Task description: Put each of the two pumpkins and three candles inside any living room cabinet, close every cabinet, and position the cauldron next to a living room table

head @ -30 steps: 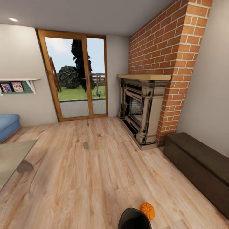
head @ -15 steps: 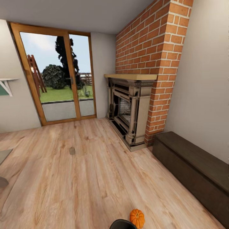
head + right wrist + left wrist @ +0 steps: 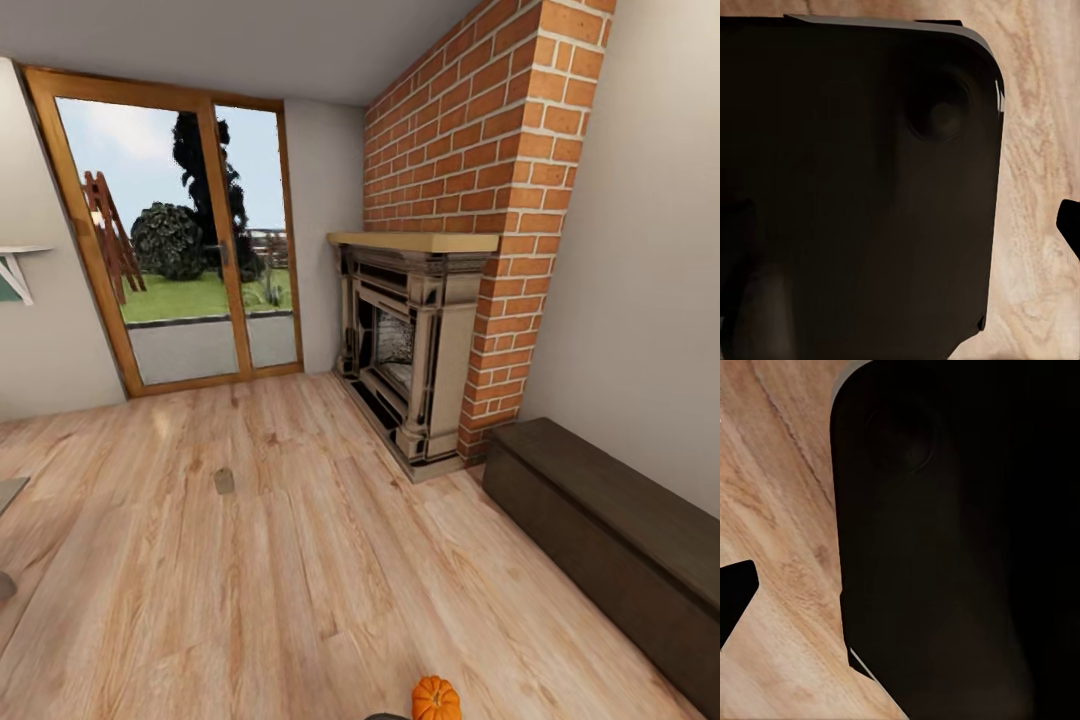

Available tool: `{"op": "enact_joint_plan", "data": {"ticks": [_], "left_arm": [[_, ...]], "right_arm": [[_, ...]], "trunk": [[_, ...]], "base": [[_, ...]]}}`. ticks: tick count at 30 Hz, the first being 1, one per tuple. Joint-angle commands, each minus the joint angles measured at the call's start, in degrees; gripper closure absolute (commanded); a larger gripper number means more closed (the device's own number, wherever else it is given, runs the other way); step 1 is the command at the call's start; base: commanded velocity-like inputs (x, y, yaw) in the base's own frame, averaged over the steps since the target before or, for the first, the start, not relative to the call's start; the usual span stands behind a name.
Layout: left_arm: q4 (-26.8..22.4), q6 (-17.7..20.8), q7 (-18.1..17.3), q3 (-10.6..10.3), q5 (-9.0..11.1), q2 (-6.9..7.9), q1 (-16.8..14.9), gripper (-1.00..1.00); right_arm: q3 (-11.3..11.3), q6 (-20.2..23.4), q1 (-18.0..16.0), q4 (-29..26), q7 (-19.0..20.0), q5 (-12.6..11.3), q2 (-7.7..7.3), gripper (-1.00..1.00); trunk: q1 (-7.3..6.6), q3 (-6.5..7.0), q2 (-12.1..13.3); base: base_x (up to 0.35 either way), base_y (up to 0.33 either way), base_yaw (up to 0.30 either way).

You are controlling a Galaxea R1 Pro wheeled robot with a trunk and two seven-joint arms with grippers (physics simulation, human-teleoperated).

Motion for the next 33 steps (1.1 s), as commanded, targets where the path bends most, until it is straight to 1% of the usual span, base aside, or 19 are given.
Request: {"op": "enact_joint_plan", "data": {"ticks": [1,12,33], "left_arm": [[-0.1,-0.1,0.0,0.0,-0.1,0.01,0.0,-1.00],[-0.1,0.0,-0.1,0.2,0.7,0.09,0.0,-1.00],[-0.1,0.1,-0.2,0.5,0.8,0.09,0.0,-1.00]], "right_arm": [[0.0,-0.2,0.0,0.0,0.0,0.0,0.00,-1.00],[0.0,-0.2,0.0,0.0,0.0,0.0,0.00,-1.00],[0.0,-0.2,0.0,0.3,0.0,0.1,0.00,-1.00]], "trunk": [[0.02,-0.04,0.0],[0.02,-0.04,0.0],[-4.59,3.73,8.4]], "base": [[0.144,0.001,0.000],[0.021,0.000,0.000],[0.000,0.000,0.000]]}}
